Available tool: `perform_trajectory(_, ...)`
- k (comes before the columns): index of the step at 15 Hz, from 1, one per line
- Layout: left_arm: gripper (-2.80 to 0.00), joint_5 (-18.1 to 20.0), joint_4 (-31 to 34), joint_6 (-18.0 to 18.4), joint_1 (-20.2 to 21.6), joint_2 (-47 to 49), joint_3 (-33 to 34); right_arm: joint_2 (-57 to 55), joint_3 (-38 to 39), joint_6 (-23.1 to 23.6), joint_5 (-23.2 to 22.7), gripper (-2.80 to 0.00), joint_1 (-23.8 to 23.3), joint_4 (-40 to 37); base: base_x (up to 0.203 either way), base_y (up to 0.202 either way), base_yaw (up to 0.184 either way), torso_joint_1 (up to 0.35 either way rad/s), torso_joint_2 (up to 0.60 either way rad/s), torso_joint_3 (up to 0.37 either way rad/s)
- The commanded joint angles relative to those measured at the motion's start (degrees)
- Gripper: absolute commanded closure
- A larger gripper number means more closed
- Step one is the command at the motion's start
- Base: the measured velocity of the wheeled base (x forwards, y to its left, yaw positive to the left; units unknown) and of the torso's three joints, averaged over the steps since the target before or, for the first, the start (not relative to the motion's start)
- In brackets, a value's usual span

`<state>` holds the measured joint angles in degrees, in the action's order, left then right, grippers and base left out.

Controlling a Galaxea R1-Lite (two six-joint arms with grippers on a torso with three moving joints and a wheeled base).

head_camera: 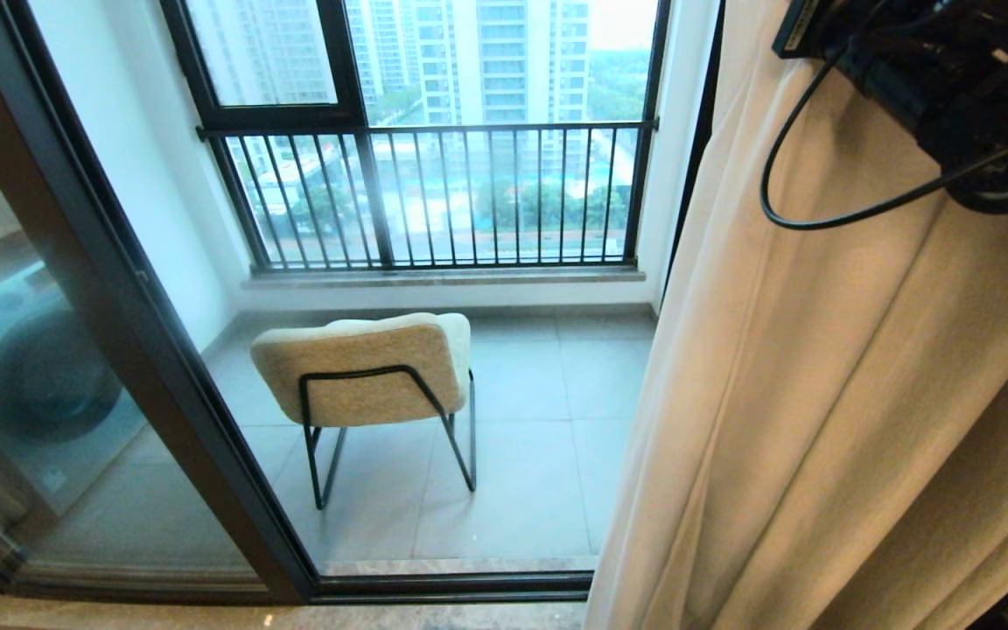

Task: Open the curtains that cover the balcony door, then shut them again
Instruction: Close the inner curtains on both sides

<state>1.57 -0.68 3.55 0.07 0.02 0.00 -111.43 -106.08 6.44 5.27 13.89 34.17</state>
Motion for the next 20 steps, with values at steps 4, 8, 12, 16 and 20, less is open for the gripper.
perform_trajectory(4,0.00,0.0,0.0,0.0,0.0,0.0,0.0,-0.1,0.1,-0.1,-0.1,0.00,-0.7,0.2,0.000,0.000,0.000,0.000,0.00,0.000)
perform_trajectory(8,0.00,0.0,0.0,0.0,0.0,0.0,0.0,-0.3,0.1,-0.1,-0.1,0.00,-0.8,0.3,0.000,0.000,0.000,0.000,0.00,0.000)
perform_trajectory(12,0.00,0.0,0.0,0.0,0.0,0.0,0.0,-0.5,0.1,-0.1,-0.2,0.00,-0.9,0.2,0.000,0.000,0.000,0.000,0.00,0.000)
perform_trajectory(16,0.00,0.0,0.2,-0.9,0.0,0.0,0.0,-0.4,0.1,-0.1,-0.2,0.00,-1.0,0.2,0.000,0.000,0.000,0.000,0.00,0.000)
perform_trajectory(20,0.00,-0.1,0.2,-1.8,0.0,0.0,0.0,-0.2,0.1,-0.1,-0.2,0.00,-1.0,0.2,0.000,0.000,0.000,0.000,0.00,0.000)
